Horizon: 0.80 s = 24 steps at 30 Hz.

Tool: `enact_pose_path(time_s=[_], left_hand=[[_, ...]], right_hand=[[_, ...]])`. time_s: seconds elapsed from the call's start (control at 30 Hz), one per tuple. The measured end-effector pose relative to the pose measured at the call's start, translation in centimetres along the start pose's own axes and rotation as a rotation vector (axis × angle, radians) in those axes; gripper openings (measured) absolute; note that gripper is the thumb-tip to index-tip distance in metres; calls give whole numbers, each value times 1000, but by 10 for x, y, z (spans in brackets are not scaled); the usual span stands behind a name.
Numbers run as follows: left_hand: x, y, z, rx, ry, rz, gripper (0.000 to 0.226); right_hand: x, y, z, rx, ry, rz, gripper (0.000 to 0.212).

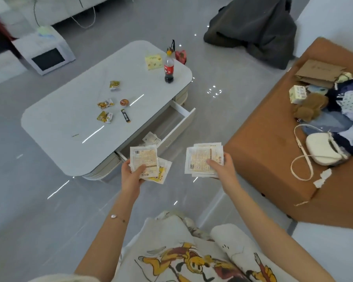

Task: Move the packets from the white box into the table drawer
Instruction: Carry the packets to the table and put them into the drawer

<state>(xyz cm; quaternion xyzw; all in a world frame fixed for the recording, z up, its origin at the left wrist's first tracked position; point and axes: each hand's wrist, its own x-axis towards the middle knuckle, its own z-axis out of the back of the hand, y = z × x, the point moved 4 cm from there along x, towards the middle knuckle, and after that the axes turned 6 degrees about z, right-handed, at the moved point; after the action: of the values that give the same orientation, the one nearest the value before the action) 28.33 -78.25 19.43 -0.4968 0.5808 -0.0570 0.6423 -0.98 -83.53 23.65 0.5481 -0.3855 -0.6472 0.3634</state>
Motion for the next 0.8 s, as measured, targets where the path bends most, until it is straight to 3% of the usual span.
enact_pose_path(time_s=[0.3, 0.6, 0.8], left_hand=[[66, -20, 8, -174, -180, 39, 51], [176, -40, -18, -266, -273, 196, 45], [256, -27, -8, -326, -365, 287, 42]], right_hand=[[114, 32, -58, -130, 178, -16, 41], [228, 46, -115, -275, 269, -152, 48], [315, 17, -170, -385, 347, -242, 44]])
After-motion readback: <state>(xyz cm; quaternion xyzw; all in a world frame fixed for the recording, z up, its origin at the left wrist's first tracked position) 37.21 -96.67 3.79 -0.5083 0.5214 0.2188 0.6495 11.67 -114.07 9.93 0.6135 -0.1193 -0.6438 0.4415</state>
